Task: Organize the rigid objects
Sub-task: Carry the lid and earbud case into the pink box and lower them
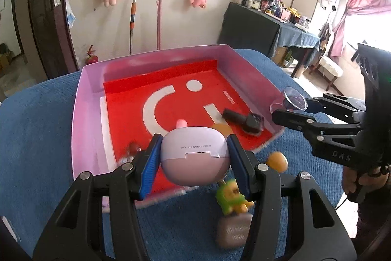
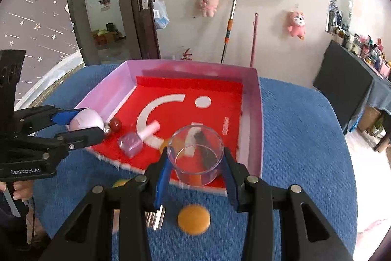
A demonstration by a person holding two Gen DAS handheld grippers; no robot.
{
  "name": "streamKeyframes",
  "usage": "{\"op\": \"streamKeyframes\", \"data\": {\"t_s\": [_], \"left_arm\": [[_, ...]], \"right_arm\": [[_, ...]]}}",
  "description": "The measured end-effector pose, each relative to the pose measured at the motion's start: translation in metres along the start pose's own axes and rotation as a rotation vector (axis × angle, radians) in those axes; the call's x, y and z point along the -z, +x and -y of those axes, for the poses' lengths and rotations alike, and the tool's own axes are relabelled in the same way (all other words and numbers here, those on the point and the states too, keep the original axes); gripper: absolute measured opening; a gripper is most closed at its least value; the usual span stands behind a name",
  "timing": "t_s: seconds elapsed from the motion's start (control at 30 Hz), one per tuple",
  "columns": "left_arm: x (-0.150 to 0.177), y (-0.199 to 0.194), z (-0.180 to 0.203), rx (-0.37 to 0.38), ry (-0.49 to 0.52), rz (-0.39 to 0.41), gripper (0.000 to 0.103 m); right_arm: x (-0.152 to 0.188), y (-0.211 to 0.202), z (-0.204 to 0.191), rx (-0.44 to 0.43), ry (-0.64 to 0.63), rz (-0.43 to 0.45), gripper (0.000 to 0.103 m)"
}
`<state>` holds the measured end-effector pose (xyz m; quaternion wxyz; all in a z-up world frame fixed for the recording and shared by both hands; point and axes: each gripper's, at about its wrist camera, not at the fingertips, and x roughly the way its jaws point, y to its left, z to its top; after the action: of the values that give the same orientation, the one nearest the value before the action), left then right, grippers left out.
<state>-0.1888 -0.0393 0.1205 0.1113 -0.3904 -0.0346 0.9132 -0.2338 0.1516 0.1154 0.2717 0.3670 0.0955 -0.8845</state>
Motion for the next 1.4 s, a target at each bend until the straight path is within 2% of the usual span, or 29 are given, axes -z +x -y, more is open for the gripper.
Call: {"op": "streamKeyframes", "data": {"t_s": [0.27,0.6,0.73,0.87,1.0,1.13,1.4], "left_arm": [[-0.029,0.04,-0.025,0.003,-0.022,-0.084,0.051],[-0.047,0.084,-0.049,-0.011,-0.05,-0.192,0.051],[-0.045,0.097,-0.055,-0.009,-0.061,-0.234,0.051],[-0.042,0.11,-0.062,-0.015,-0.086,-0.268,0.051],[-0.04,0.114,-0.064,-0.022,-0.091,-0.282,0.051],[-0.041,0.117,-0.064,-0.032,-0.096,-0.293,0.051],[-0.041,0.127,-0.065,-0.056,-0.098,-0.316,0.051]], "right_arm": [[-0.038,0.056,0.004,0.017,-0.025,-0.074,0.042],[-0.063,0.116,0.021,0.067,-0.012,-0.229,0.042],[-0.066,0.126,0.025,0.109,-0.039,-0.249,0.042],[-0.069,0.127,0.028,0.107,-0.029,-0.254,0.042],[-0.07,0.123,0.023,0.099,-0.049,-0.25,0.042],[-0.069,0.132,0.015,0.1,-0.084,-0.283,0.042],[-0.064,0.151,0.014,0.155,-0.121,-0.326,0.042]]}}
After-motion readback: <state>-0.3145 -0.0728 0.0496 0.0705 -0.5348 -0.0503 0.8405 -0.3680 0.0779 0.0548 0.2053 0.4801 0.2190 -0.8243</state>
